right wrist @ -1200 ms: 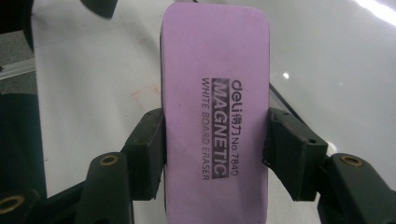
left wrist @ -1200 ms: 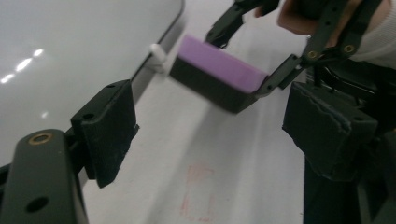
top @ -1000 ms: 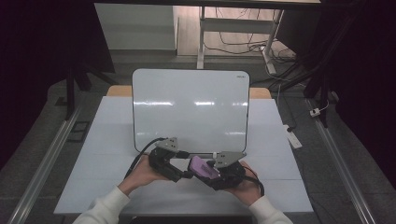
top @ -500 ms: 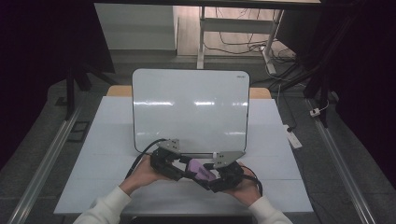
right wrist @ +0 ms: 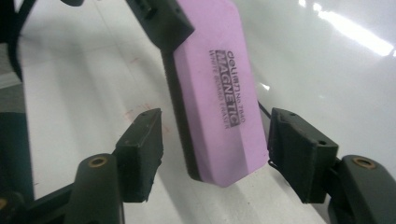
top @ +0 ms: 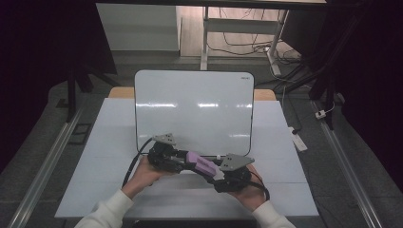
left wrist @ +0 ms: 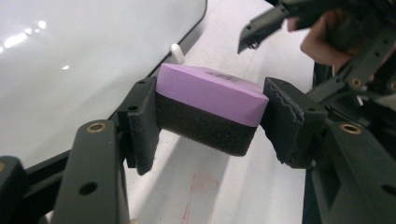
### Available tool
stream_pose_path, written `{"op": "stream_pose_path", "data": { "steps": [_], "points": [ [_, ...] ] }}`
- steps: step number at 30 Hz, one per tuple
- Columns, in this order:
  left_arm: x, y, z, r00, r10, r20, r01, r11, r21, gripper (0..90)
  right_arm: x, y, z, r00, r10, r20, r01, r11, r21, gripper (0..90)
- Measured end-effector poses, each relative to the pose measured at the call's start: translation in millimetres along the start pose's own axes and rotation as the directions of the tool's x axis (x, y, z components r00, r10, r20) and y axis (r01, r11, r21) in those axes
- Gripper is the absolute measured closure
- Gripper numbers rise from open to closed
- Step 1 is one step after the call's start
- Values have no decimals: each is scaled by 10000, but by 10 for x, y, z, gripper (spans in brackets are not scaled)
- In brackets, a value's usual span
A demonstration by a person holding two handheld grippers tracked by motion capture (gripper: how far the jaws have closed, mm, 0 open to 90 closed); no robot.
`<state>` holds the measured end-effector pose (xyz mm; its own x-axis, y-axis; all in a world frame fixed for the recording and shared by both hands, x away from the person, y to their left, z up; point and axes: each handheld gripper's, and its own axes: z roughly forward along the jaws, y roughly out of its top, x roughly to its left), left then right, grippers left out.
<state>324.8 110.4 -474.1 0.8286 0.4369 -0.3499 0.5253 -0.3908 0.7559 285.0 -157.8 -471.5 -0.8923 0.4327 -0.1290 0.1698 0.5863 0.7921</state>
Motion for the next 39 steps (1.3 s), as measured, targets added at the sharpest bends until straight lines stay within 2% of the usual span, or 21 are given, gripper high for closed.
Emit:
{"op": "stream_pose_path", "data": {
  "steps": [6,8,14,18,22,26,30,33,39],
  "points": [
    [26,-6,12,9984,-561,-10,561,9981,-273,400,88,27,38,9953,-510,827,506,9987,62,384],
    [32,-8,19,9973,-720,112,724,9967,-361,399,114,31,63,9929,-606,1025,595,9981,133,385],
    [19,-6,31,9946,-964,373,982,9938,-523,399,196,30,134,9796,-1113,1673,1060,9935,407,418],
    [4,-1,48,9918,-1138,587,1168,9918,-516,398,264,27,167,9610,-1644,2223,1538,9860,644,458],
    [-3,-1,59,9907,-1227,585,1255,9910,-459,398,303,22,181,9398,-2115,2684,1960,9770,839,521],
    [9,-15,61,9927,-1085,533,1112,9925,-509,409,353,17,194,9141,-2733,2995,2479,9613,1206,616],
    [-24,-19,54,9971,-727,223,740,9952,-644,370,342,25,171,9097,-2746,3114,2501,9611,1170,627],
    [-45,-23,21,9984,-562,-68,555,9955,-769,310,308,26,127,9095,-2544,3287,2355,9671,967,631],
    [-95,-82,-101,9961,-272,-835,187,9947,-1011,232,147,19,17,9187,-1498,3653,1451,9886,403,632]
  ]
}}
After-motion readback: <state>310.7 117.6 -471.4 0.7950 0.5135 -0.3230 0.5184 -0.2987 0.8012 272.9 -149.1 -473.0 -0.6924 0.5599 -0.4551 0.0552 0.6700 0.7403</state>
